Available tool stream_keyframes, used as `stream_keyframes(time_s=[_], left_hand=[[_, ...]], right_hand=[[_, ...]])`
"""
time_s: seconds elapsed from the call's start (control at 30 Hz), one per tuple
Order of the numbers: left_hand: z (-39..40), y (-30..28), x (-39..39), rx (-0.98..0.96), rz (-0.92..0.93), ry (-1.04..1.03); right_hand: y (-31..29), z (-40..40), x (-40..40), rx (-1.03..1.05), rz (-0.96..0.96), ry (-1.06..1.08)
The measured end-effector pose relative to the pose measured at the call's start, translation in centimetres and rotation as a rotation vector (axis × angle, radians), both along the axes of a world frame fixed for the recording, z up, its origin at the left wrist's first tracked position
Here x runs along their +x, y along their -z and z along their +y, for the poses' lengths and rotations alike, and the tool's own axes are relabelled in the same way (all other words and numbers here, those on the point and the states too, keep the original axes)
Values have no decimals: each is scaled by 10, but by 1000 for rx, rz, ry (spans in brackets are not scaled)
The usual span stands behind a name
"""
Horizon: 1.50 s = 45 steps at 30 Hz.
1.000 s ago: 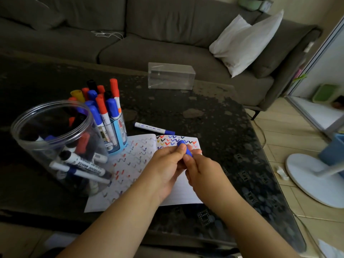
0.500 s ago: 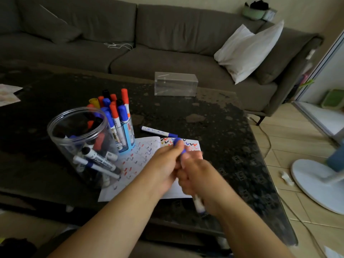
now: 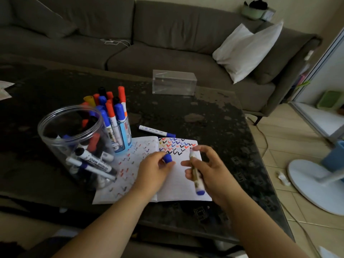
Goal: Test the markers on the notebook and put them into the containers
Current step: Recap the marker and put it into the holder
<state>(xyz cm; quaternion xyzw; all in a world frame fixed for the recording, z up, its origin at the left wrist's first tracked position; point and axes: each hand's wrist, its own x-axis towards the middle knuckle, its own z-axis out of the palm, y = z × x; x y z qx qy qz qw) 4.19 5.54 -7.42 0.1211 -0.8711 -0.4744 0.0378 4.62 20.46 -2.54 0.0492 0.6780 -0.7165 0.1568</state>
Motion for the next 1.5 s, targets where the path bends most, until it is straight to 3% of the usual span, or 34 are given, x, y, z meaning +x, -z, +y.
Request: stream_keyframes(time_s=[0.13,0.2,0.27,0.37,0.43,0.6,0.87,1.33,1.5], left_hand=[[0,14,-2,-64,131,22],[-1,16,-4,-91,172,40],[-1,19,-7,-127,202,63],[-2,20,-8,-176,216,78],[-3,20,-7,-186,238,75],[-2,23,-8,-202,264,66],[0,25,-9,-186,269,45],[-1,28,-9,-183,301,39],[-1,30,-10,-168,305,44]], right_hand=[[5,3,-28,-373,-116,102],[13,3,-40,-465,-137,106],[23,3,-51,-321,-58,71],[30,1,-59,243,185,18],[38,-2,-62,388,261,67],[55,-7,-65,442,358,180],[61,-6,-70,490,413,158],[64,-6,-72,513,396,216],[63,-1,-72,411,336,241]])
